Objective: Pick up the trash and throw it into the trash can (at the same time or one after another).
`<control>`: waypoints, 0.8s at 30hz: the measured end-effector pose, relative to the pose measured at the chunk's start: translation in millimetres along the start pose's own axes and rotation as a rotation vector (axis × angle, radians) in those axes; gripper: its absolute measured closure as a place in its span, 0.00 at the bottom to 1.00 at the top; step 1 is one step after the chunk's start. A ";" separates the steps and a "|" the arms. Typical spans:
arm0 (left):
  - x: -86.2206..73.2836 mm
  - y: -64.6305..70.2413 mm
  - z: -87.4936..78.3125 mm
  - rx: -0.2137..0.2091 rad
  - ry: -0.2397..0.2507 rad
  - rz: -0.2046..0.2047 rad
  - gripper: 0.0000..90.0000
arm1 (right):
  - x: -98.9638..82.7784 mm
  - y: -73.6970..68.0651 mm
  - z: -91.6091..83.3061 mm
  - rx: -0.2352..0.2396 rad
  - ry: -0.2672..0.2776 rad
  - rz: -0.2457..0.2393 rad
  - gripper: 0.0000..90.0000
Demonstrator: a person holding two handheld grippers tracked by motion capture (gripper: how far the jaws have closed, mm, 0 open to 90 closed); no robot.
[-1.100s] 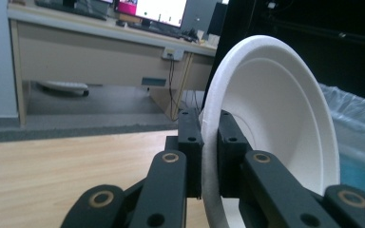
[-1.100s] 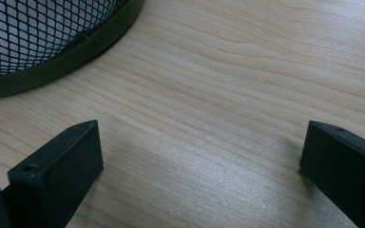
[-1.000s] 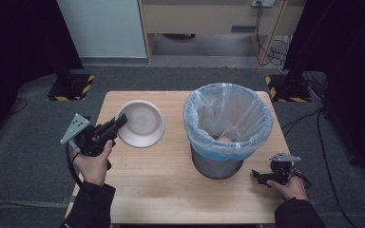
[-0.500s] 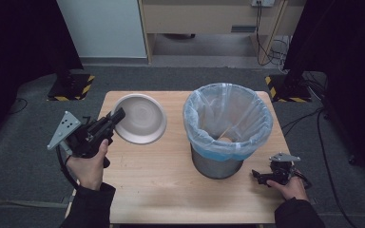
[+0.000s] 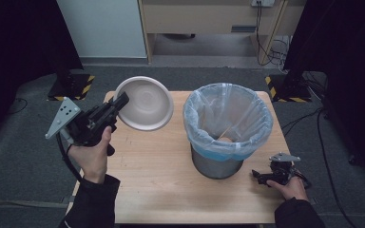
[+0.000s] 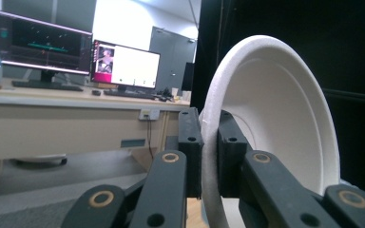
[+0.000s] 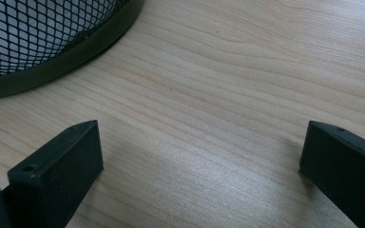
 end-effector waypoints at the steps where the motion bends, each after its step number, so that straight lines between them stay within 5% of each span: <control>1: 1.5 1.8 2.2 -0.003 0.002 0.001 0.92 | 0.0 0.2 0.0 0.000 0.000 -0.002 0.01; 9: 10.6 20.9 24.9 -0.035 0.011 0.030 0.92 | 0.0 0.2 0.0 0.000 0.001 -0.002 0.01; 24: 6.4 50.7 70.3 -0.093 0.009 0.025 0.92 | 0.1 -0.1 0.1 -0.002 0.002 -0.001 0.01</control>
Point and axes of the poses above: each handheld gripper's, and its own axes: z roughly forward along the jaws, x roughly out of its top, y roughly to its right, the point moved 5 cm from there along z, roughly forward along the jaws, and after that the axes turned 6 degrees about -z, right-handed, at the moved point
